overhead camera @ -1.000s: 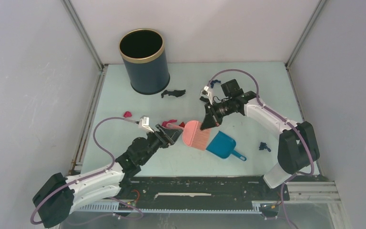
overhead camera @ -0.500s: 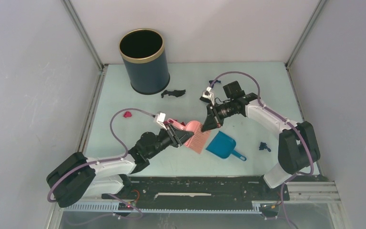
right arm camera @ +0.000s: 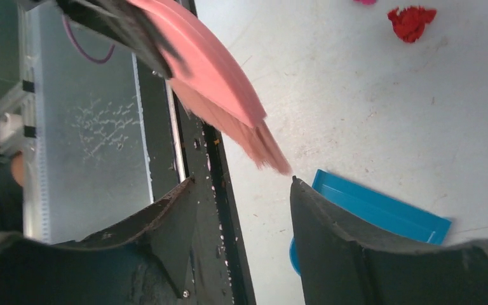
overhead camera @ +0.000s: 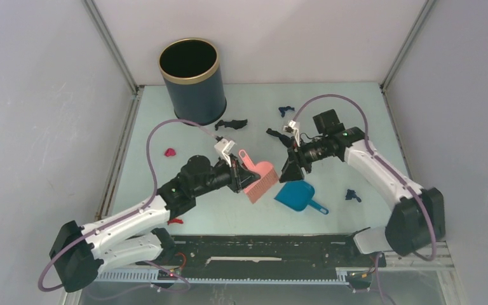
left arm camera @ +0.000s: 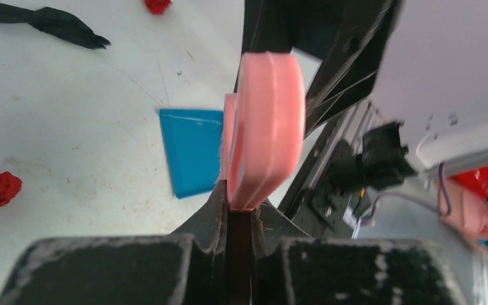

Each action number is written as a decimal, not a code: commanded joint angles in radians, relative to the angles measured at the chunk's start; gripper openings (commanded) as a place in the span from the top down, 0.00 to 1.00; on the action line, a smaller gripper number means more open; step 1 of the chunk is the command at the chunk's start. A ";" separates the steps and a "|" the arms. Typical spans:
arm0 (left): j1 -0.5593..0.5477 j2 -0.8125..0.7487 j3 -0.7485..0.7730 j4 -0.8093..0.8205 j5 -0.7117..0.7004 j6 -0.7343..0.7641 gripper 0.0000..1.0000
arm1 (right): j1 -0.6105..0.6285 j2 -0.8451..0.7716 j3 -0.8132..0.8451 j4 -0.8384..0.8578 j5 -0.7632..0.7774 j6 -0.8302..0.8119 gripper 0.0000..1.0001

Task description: Sweep away the paper scraps from the table

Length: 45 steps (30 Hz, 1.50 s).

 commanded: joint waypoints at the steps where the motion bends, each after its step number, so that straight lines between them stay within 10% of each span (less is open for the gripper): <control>1: -0.004 0.008 0.109 -0.362 0.226 0.237 1.00 | 0.030 -0.145 0.026 -0.130 -0.003 -0.160 0.36; 19: -0.017 0.172 0.229 -0.318 0.533 0.337 1.00 | 0.238 -0.090 0.085 0.153 -0.044 0.149 0.40; 31: -0.018 0.169 0.204 -0.295 0.556 0.342 1.00 | 0.240 -0.034 0.115 0.133 -0.153 0.154 0.91; 37: -0.016 0.100 0.163 -0.224 0.447 0.293 0.56 | 0.168 -0.067 0.097 0.178 -0.192 0.213 1.00; 45: -0.001 0.018 -0.088 0.381 0.301 -0.090 0.41 | -0.021 -0.218 -0.181 0.833 -0.264 0.848 1.00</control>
